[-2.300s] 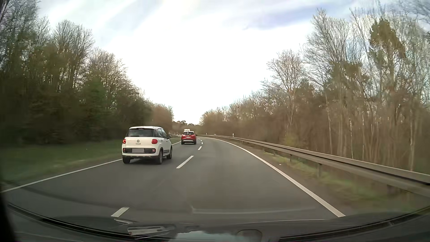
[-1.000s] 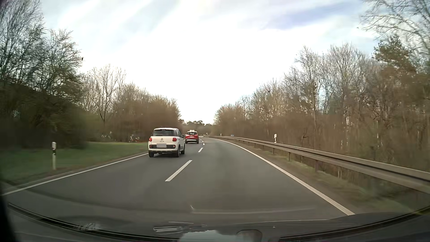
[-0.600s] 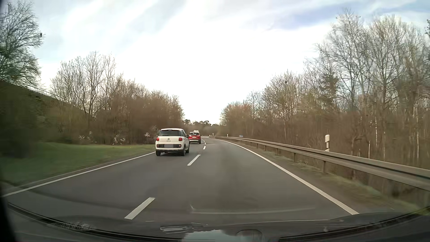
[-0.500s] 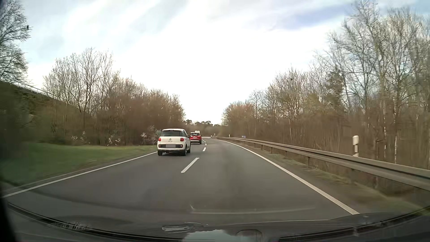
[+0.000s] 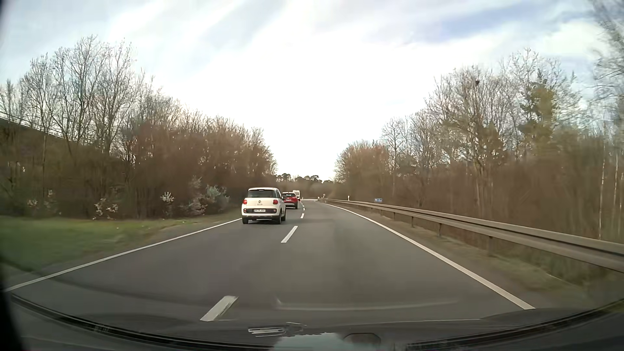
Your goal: Follow the waypoints while adhering to traffic rules and regulations
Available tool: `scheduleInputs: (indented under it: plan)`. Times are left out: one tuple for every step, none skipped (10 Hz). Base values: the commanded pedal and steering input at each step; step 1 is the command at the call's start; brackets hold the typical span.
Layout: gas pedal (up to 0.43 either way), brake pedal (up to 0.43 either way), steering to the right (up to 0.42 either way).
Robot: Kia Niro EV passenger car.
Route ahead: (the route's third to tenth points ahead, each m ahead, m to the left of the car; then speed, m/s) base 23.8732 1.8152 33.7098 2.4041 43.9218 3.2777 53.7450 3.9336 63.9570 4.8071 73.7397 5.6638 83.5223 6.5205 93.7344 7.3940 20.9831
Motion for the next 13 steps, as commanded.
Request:
scheduleInputs:
  plan:
    - [0.157,0.0,-0.021]
    - [0.157,0.0,-0.021]
    - [0.157,0.0,-0.021]
    - [0.157,0.0,-0.021]
    - [0.157,0.0,-0.021]
    - [0.157,0.0,-0.021]
    - [0.157,0.0,-0.021]
    - [0.157,0.0,-0.021]
    - [0.157,0.0,-0.021]
    - [0.157,0.0,-0.021]
    - [0.157,0.0,-0.021]
    - [0.157,0.0,-0.021]
    - [0.157,0.0,-0.02]
